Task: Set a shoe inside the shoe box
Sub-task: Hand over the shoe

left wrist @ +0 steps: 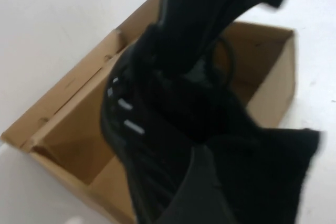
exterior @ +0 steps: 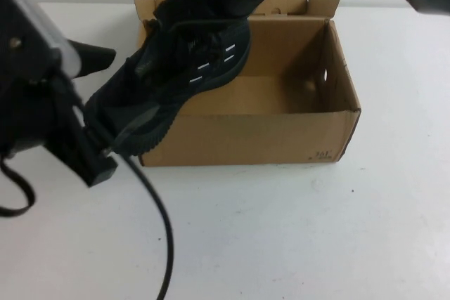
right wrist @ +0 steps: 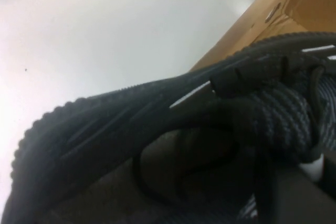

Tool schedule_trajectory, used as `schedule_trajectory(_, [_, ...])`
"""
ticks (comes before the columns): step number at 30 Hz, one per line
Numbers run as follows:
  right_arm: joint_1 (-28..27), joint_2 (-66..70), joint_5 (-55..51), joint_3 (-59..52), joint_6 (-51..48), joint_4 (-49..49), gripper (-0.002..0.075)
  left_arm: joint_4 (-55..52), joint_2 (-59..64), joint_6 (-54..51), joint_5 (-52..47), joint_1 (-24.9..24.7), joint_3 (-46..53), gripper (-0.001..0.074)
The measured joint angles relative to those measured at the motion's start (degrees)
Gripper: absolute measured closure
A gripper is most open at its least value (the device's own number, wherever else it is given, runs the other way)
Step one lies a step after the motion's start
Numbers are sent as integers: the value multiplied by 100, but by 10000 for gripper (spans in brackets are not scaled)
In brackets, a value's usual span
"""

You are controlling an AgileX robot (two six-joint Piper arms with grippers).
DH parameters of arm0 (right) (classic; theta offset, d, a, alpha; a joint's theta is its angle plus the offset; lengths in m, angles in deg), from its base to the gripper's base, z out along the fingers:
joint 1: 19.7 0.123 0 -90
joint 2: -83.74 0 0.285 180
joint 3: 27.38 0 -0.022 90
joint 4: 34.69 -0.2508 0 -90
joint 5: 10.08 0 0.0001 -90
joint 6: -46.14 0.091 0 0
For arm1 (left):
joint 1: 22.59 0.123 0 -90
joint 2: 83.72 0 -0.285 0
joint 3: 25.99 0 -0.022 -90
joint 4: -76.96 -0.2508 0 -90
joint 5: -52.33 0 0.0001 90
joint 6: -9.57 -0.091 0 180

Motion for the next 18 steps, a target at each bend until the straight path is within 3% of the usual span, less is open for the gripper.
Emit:
schedule_trajectory(5, [-139, 13, -39, 97, 10, -78, 704, -943, 341, 1188, 578, -346, 0, 228])
schedule_trajectory(12, [-203, 13, -103, 324, -26, -466, 704, -1132, 669, 1887, 954, -381, 0, 237])
schedule_trajectory(14, [-203, 13, -115, 339, -158, -664, 704, -1150, 707, 2190, 1056, -393, -11, 303])
schedule_trajectory(17, [-203, 13, -126, 339, -276, -890, 704, -1386, 715, 2678, 971, -393, -68, 563])
schedule_trajectory(18, [-203, 13, -128, 339, -287, -920, 704, -1489, 724, 2846, 922, -393, -93, 611])
